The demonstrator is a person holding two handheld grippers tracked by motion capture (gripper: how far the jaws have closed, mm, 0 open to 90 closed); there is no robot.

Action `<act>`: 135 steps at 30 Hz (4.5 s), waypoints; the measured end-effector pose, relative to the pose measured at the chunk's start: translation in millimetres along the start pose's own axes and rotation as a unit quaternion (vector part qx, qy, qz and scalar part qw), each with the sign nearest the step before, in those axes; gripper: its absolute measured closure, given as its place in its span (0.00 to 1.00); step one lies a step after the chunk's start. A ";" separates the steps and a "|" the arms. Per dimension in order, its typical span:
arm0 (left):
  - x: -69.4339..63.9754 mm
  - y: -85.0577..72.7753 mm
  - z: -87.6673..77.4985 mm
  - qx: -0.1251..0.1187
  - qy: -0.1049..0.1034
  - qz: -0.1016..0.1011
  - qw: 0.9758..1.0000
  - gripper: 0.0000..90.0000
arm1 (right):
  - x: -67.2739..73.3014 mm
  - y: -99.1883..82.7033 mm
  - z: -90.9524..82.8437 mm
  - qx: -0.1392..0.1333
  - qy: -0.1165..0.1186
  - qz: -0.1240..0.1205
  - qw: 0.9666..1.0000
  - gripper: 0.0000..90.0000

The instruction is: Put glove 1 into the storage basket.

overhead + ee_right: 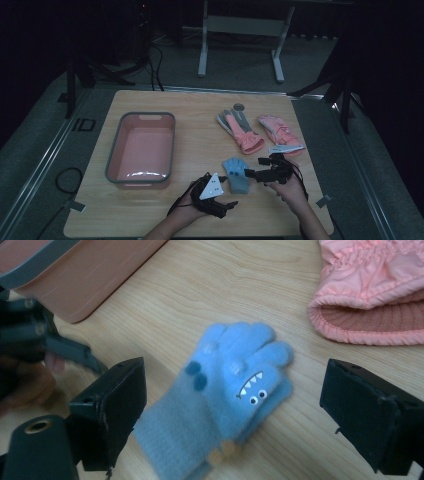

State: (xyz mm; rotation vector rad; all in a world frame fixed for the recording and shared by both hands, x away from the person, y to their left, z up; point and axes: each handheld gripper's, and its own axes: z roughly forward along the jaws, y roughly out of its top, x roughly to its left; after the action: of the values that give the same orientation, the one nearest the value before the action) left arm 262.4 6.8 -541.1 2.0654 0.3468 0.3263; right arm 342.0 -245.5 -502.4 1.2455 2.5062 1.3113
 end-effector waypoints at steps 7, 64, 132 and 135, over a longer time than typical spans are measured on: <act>6.6 4.6 16.1 0.033 -0.001 0.023 0.999 0.25 | -2.8 5.3 18.2 0.024 -0.035 0.012 0.999 0.44; 31.9 60.1 1.1 0.123 0.054 0.063 0.989 0.88 | 30.8 39.9 30.7 -0.015 -0.054 -0.026 0.998 0.93; 115.0 -21.4 -188.2 0.183 0.200 -0.028 0.962 0.88 | 189.4 178.1 182.5 0.007 0.058 -0.132 0.990 0.93; 120.7 -26.2 -181.6 0.193 0.192 -0.032 0.962 0.88 | 185.8 175.7 193.5 0.017 0.052 -0.132 0.990 0.93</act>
State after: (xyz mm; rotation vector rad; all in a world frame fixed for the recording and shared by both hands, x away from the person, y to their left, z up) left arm 304.1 208.5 -464.9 2.3588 0.7613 0.6681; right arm 401.8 64.4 -445.8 0.8307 2.6598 1.3029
